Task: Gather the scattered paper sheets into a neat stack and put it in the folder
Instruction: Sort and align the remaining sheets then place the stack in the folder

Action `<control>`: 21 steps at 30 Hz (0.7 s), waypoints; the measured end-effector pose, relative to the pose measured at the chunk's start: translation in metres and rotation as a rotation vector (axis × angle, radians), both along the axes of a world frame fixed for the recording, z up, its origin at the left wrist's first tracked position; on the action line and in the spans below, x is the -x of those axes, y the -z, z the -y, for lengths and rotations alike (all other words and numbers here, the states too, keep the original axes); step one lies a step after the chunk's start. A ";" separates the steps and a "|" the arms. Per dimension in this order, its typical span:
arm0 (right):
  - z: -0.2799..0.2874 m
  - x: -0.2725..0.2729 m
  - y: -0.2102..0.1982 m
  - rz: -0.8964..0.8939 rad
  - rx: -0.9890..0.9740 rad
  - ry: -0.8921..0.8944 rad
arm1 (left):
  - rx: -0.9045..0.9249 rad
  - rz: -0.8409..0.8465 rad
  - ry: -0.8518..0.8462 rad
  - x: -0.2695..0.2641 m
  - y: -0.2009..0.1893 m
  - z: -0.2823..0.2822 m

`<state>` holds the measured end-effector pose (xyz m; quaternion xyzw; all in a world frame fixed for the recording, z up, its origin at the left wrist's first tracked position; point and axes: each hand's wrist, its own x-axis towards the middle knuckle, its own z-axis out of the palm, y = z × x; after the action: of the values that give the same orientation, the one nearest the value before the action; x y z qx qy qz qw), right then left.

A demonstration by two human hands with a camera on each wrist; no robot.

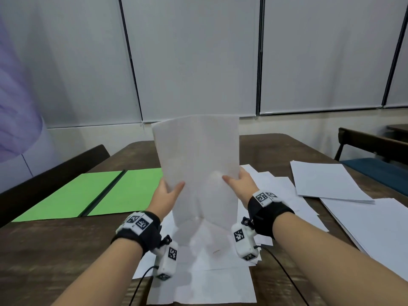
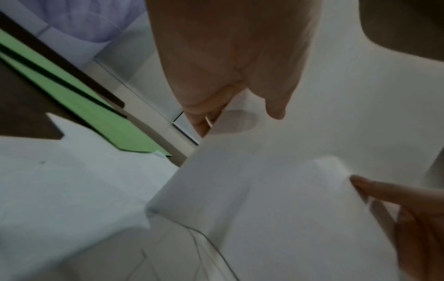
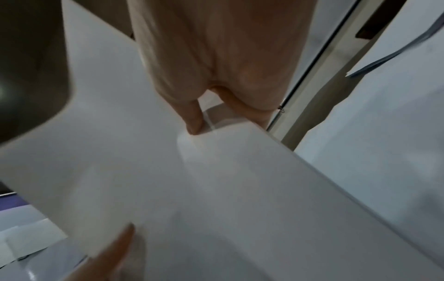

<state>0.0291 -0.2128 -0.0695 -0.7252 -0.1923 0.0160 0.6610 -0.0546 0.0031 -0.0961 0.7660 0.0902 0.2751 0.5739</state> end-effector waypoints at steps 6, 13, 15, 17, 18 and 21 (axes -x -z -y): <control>0.006 -0.006 0.004 -0.234 0.090 -0.030 | 0.182 -0.119 -0.017 0.002 0.008 -0.027; 0.048 -0.037 0.052 -0.405 0.674 0.217 | -0.102 -0.710 -0.102 0.002 0.041 -0.049; 0.046 -0.041 0.051 -0.400 0.690 0.198 | -0.265 -0.923 -0.090 0.005 0.033 -0.043; 0.040 -0.044 0.049 -0.391 0.756 0.150 | -0.633 -1.032 -0.031 0.007 0.027 -0.038; 0.036 -0.044 0.049 -0.388 0.824 0.125 | -0.682 -1.058 -0.037 0.001 0.030 -0.039; 0.029 -0.042 0.049 -0.328 1.067 0.086 | -0.689 -1.063 -0.058 -0.006 0.024 -0.038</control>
<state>0.0709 -0.2417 -0.1183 -0.9544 -0.0223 0.1967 0.2235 -0.0487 0.0407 -0.1196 0.9360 0.2898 -0.1143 0.1637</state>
